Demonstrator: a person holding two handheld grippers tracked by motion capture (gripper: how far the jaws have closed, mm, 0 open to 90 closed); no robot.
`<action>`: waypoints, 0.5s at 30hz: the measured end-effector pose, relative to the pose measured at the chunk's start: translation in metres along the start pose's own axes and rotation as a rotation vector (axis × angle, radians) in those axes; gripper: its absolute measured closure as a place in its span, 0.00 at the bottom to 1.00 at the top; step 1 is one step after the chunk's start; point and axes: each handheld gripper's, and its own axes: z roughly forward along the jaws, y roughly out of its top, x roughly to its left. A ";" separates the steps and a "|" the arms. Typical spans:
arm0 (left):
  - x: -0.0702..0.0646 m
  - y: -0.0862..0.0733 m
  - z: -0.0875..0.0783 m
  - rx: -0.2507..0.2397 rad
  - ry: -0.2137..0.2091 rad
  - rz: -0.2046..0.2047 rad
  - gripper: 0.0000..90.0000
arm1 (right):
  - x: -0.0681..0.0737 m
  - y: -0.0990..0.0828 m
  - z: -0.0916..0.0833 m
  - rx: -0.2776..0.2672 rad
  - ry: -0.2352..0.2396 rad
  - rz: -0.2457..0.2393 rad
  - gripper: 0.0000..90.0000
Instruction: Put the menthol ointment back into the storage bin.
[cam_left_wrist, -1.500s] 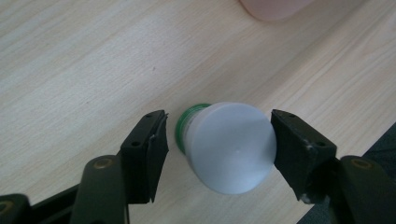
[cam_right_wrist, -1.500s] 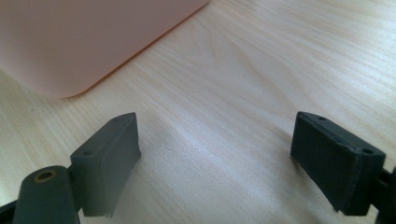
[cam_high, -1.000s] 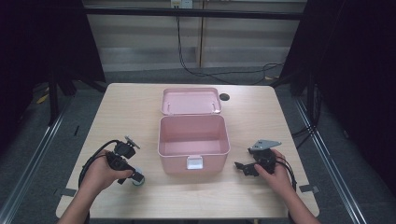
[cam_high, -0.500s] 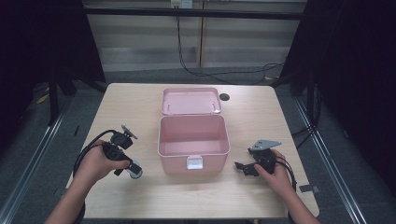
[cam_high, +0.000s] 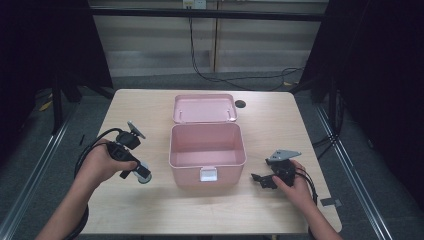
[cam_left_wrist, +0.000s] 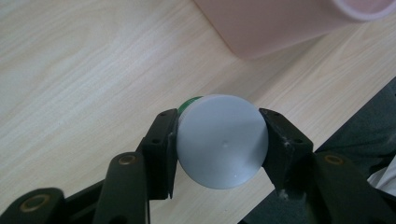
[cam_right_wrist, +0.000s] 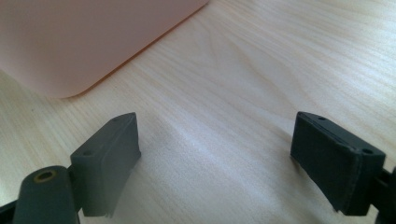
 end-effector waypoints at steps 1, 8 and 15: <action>0.000 0.001 -0.002 0.007 -0.002 0.002 0.56 | 0.000 0.000 0.000 0.000 0.000 0.000 0.16; 0.003 0.009 -0.012 0.006 -0.001 -0.015 0.56 | 0.000 0.000 0.000 0.000 0.000 0.000 0.16; 0.003 0.016 -0.024 0.009 0.014 -0.024 0.56 | 0.000 0.000 0.000 0.000 0.000 0.000 0.16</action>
